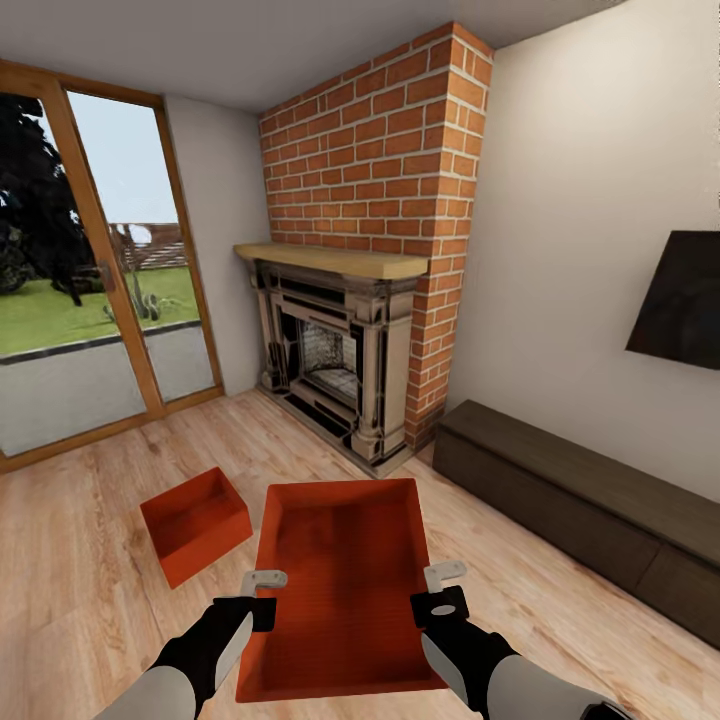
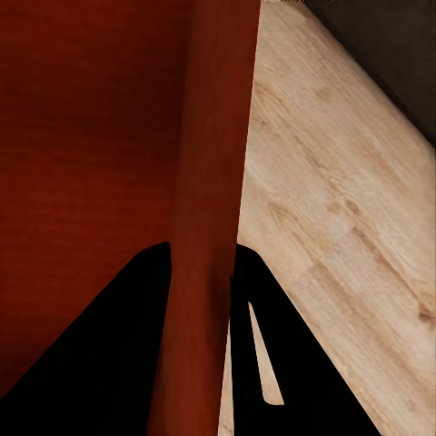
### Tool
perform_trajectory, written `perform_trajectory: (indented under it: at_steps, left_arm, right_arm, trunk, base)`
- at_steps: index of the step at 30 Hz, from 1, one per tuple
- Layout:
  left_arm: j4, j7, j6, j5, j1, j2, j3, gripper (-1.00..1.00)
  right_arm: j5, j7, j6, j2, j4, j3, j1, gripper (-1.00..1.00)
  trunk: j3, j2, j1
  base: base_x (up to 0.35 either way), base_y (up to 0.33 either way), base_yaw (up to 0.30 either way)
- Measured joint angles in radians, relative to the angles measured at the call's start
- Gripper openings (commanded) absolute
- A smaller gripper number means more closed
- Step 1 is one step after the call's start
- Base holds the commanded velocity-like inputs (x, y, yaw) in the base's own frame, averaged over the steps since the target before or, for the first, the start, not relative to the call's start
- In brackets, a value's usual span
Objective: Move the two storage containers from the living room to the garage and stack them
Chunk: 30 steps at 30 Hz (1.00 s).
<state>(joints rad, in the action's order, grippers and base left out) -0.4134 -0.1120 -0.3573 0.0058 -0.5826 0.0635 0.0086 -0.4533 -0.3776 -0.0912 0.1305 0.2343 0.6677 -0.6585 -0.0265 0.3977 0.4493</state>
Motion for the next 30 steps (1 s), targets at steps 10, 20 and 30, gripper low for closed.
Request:
perform_trajectory:
  at_steps: [10,20,30]
  left_arm:
    - [0.000,0.000,-0.001,-0.001,0.000,0.001,0.001,-1.00]
    - [0.000,-0.001,-0.001,-0.001,0.000,0.001,0.001,-1.00]
    - [0.001,0.000,-0.001,-0.001,-0.001,0.000,0.001,-1.00]
  right_arm:
    - [0.001,0.001,-0.001,0.000,0.001,-0.001,0.000,-1.00]
    - [0.001,0.001,-0.002,-0.001,0.001,-0.001,0.000,-1.00]
    - [0.000,0.001,-0.002,0.000,0.000,0.000,-0.001,-1.00]
  trunk:
    - [0.007,0.000,0.000]
    - [0.012,0.001,0.000]
    - [0.026,0.002,0.000]
  base:
    - [0.000,0.000,0.000]
    - [0.000,0.000,0.016]
    - [0.000,0.000,0.059]
